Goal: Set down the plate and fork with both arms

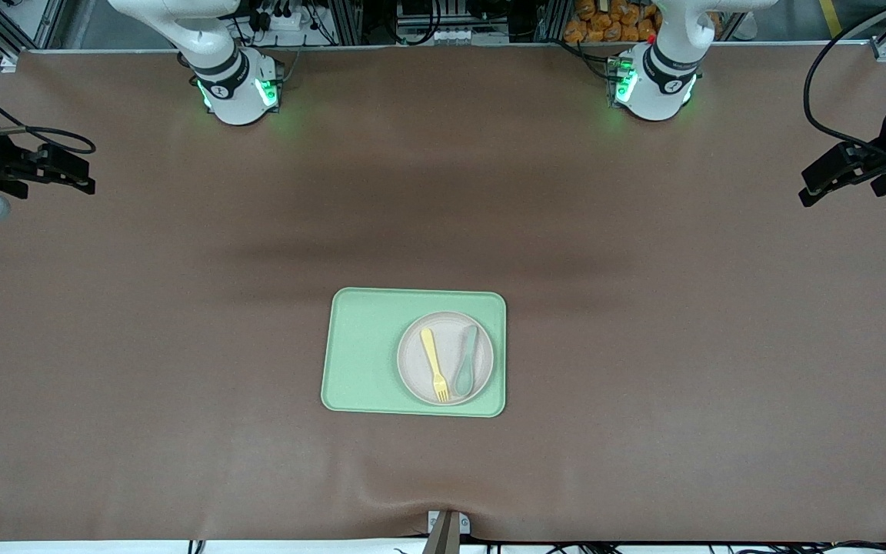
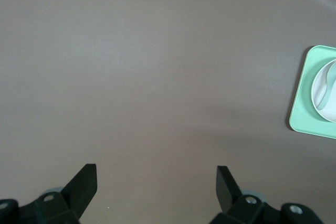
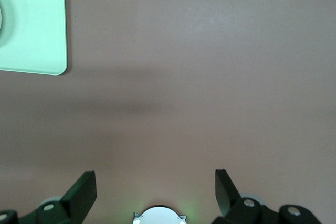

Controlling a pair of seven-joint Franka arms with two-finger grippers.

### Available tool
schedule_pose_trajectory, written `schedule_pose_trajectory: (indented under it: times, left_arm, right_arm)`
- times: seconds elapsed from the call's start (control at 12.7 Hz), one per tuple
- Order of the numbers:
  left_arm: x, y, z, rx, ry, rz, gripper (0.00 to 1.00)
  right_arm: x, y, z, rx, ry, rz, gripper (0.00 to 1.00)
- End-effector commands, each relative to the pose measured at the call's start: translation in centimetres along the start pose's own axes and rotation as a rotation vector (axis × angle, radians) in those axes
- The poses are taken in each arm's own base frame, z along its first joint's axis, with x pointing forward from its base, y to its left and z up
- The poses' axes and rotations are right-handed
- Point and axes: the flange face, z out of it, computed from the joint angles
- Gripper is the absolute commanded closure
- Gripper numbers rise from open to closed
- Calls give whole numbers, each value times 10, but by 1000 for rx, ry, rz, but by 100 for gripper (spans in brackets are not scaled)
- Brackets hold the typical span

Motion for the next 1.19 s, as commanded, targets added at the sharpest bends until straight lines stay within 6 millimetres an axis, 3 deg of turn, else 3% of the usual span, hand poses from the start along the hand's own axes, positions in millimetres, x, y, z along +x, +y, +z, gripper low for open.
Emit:
schedule_pose_trajectory:
  times: [0.0,0.24,0.47,1.11]
  left_arm:
    - [-8,-8,-5,15,14,46,0]
    - [-6,-8,-8,16,20,60,0]
    - [-5,-9,-17,12,38,57,0]
    - [-1,-1,-7,10,19,72,0]
  right_arm:
    - [-3,-3,-3,-9,-2,12,0]
    - [-1,-32,0,-17,-5,53,0]
    - [-1,-30,1,-17,-11,61,0]
    - [-1,-33,1,-21,-9,60,0]
